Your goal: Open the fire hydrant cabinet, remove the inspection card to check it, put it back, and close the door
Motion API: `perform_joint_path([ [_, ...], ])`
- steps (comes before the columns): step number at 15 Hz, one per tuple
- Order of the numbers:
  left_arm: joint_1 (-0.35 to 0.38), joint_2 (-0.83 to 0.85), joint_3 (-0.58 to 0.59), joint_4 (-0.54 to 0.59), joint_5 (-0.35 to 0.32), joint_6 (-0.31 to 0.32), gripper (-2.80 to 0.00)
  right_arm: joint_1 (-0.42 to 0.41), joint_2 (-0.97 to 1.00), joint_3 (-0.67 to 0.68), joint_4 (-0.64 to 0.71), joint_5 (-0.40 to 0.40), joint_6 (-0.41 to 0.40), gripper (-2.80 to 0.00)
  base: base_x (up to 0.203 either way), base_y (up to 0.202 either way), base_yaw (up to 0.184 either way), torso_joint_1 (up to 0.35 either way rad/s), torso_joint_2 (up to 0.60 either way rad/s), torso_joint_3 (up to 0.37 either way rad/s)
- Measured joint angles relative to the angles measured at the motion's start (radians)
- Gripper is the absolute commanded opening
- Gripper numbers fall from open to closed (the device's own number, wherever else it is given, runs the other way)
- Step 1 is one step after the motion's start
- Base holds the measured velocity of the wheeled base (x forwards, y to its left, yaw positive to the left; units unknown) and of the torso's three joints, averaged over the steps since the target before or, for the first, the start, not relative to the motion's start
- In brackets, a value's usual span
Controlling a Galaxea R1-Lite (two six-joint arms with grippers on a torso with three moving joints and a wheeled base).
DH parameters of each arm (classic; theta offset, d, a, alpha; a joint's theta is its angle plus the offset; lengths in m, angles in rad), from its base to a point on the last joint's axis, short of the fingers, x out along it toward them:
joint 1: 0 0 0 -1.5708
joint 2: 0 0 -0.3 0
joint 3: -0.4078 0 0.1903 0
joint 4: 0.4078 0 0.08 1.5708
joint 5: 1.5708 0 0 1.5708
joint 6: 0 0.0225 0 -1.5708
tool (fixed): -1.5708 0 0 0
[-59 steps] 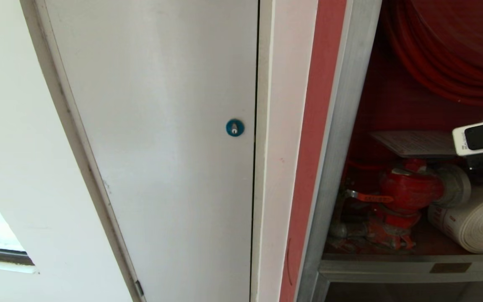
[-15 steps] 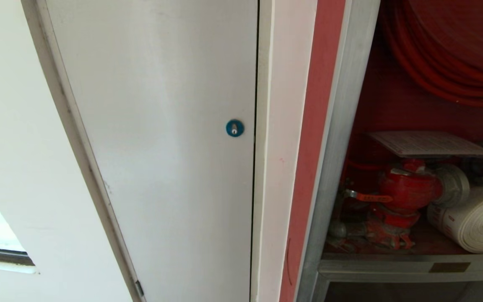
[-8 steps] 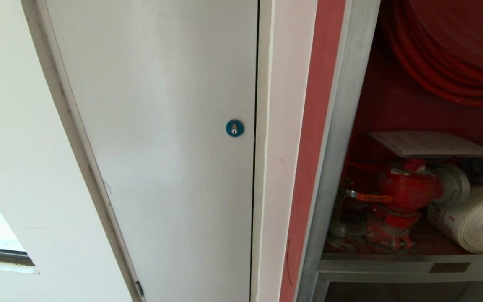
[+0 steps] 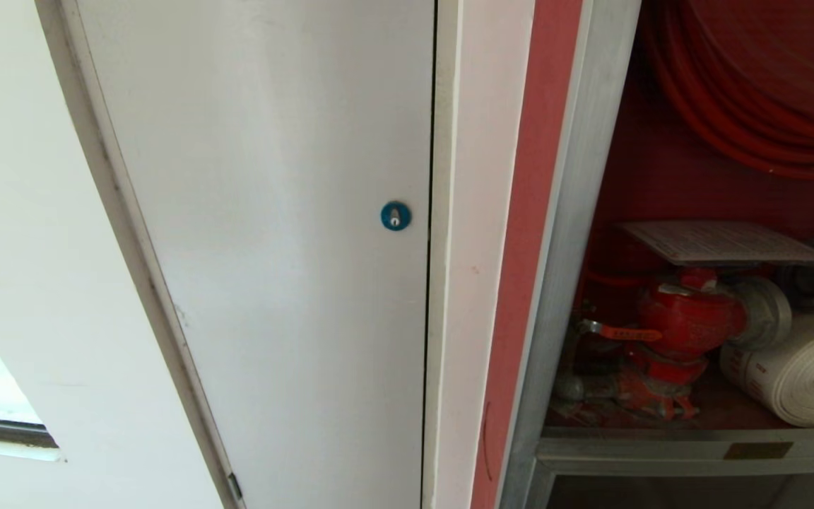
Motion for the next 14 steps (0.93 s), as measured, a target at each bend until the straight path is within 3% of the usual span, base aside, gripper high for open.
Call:
perform_joint_path([
  [14,0.000,0.000,0.000,0.000,0.000,0.000,-2.80,0.000,0.000,0.004,0.046,0.026,0.030,-2.80,0.000,0.000,0.000,0.000,0.00,0.000],
])
